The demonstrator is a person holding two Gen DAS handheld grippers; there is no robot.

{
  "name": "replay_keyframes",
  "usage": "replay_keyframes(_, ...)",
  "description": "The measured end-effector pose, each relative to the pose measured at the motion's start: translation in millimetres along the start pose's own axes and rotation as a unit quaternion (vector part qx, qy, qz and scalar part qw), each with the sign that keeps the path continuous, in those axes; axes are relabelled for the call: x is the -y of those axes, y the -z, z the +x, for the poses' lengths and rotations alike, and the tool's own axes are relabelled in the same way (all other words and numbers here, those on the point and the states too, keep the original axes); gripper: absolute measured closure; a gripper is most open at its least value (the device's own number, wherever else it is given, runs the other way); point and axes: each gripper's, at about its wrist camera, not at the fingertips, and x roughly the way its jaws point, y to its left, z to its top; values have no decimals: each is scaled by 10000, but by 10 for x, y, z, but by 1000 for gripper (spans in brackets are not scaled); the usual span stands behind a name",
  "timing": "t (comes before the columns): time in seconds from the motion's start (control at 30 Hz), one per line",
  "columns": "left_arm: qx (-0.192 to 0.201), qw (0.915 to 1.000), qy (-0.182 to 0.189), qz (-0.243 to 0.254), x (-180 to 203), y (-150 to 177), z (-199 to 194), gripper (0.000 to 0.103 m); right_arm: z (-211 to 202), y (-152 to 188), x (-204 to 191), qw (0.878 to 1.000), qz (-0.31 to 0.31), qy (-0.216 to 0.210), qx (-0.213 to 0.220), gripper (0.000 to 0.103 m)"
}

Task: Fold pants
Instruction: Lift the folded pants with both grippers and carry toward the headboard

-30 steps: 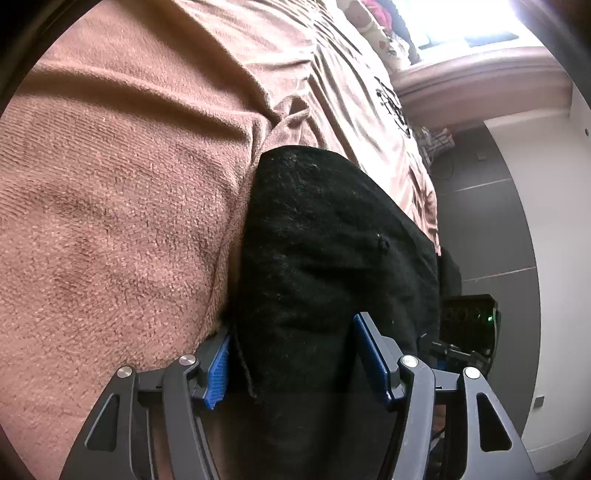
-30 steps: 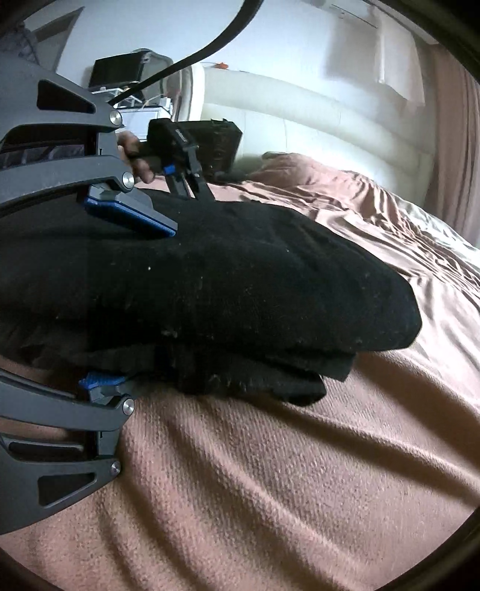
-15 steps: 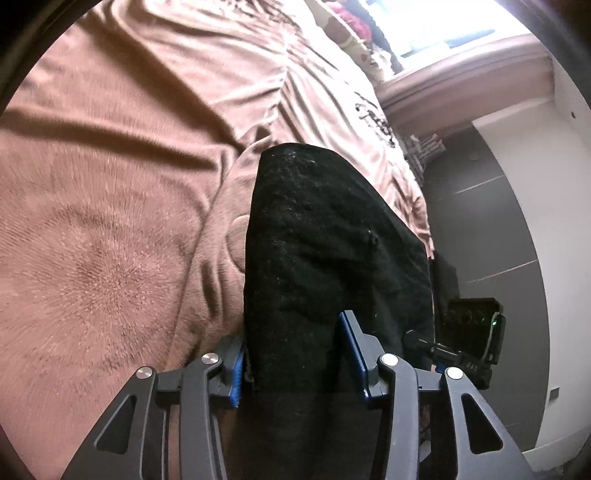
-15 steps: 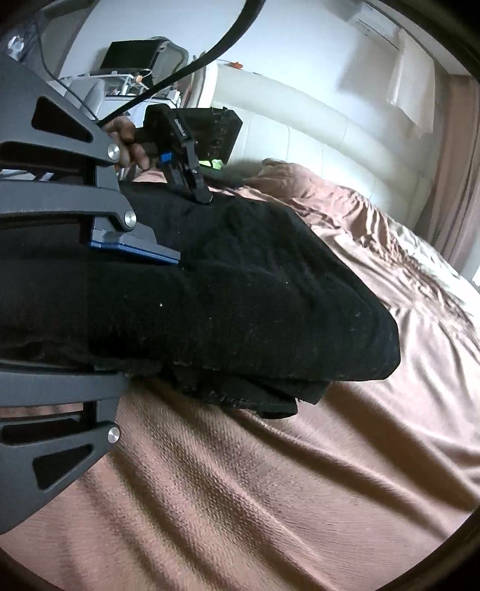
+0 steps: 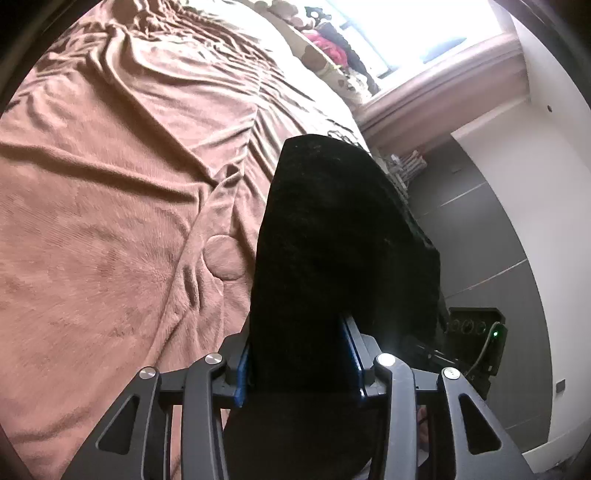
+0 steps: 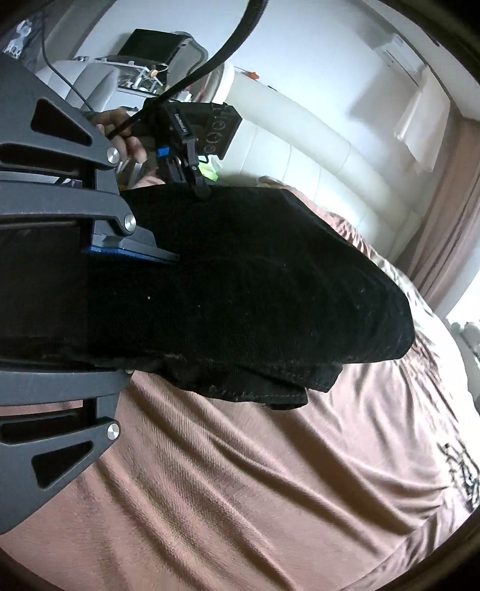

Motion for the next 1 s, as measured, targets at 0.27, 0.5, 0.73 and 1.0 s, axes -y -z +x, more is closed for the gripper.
replay_keyframes(0.27, 334, 9993, 101, 107, 149, 75, -279, 62, -82, 97, -178, 9996, -239, 22, 156, 77)
replay_keyframes(0.5, 664, 9976, 126, 161, 224, 63, -611, 62, -14, 67, -396, 9985, -496, -8, 234, 77)
replay_keyframes(0.73, 1067, 9940, 123, 216, 221, 34, -1123, 62, 169, 2, -723, 9956, -877, -169, 271, 77)
replay_keyframes(1.0, 1499, 9884, -68, 219, 87, 26, -1681, 62, 536, -69, -1061, 9922, -1196, -319, 175, 78)
